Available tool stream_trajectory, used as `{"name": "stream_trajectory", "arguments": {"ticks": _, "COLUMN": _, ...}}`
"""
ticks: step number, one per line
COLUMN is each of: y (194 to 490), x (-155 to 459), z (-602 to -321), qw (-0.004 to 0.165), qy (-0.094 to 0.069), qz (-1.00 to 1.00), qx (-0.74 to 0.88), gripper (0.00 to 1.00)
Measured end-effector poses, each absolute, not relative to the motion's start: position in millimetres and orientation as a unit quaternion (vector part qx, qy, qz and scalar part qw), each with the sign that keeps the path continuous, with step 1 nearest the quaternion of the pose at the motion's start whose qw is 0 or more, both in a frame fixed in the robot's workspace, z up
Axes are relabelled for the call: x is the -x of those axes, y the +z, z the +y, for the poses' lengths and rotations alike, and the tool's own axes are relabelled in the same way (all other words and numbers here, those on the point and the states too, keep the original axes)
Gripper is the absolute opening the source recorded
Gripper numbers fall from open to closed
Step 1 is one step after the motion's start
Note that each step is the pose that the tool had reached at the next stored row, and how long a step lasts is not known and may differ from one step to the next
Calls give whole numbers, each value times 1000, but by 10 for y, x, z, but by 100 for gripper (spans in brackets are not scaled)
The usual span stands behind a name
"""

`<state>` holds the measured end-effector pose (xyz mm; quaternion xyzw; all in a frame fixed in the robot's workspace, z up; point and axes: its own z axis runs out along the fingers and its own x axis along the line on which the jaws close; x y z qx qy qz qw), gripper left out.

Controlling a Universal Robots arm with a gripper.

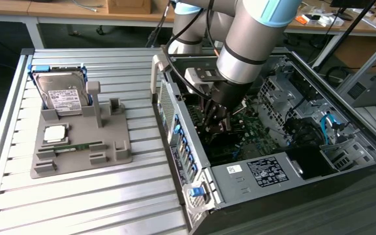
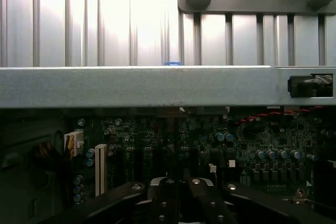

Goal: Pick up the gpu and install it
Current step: 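Press down on the gpu until it lock into place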

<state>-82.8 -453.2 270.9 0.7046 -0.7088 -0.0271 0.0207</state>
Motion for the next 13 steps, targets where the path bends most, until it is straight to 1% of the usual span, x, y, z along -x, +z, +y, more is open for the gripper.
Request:
{"name": "stream_trajectory", "arguments": {"ticks": 5, "y": 2723, "x": 827, "z": -4531, "qw": 20, "qy": -27, "qz": -709, "qx": -705, "gripper": 10}}
{"name": "stream_trajectory", "arguments": {"ticks": 13, "y": 2867, "x": 828, "z": -4530, "qw": 20, "qy": -26, "qz": -709, "qx": -705, "gripper": 10}}
